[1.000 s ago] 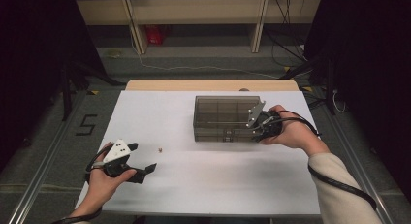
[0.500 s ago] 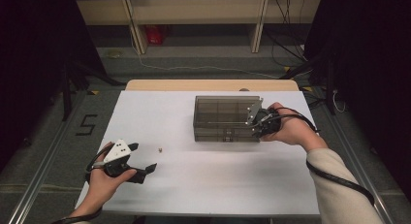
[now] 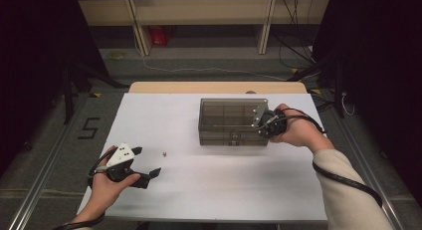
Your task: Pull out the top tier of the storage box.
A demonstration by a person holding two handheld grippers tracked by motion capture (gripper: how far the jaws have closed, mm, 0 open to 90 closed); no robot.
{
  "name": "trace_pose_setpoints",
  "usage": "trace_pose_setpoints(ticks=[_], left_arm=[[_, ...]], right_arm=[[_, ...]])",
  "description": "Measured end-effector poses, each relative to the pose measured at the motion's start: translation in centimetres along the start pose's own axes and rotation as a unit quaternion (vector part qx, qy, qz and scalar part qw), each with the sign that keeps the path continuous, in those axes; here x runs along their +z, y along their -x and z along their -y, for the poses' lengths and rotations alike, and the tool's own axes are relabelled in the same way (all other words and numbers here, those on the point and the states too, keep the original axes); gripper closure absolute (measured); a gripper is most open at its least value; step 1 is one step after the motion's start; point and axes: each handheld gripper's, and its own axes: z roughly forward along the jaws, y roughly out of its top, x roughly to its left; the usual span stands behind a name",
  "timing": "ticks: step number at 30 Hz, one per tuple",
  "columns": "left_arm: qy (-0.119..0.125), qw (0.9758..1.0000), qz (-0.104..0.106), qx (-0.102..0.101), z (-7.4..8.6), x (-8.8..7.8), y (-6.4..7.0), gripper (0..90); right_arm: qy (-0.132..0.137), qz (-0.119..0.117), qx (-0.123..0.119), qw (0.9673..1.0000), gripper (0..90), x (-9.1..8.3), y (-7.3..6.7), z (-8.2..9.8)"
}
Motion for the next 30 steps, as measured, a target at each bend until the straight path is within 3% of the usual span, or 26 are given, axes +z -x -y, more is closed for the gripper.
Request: trace_pose_setpoints(ticks=[15, 30], left_arm=[[-0.001, 1.0000, 0.000, 0.000, 0.03, 0.02, -0.01, 0.0], [-0.001, 1.0000, 0.000, 0.000, 0.03, 0.01, -0.01, 0.0]], right_arm=[[-0.014, -0.004, -0.032, 0.9994, 84.0, -0.04, 0.07, -0.31], [-0.010, -0.008, -0.052, 0.9985, 85.0, -0.24, -0.41, -0.09]])
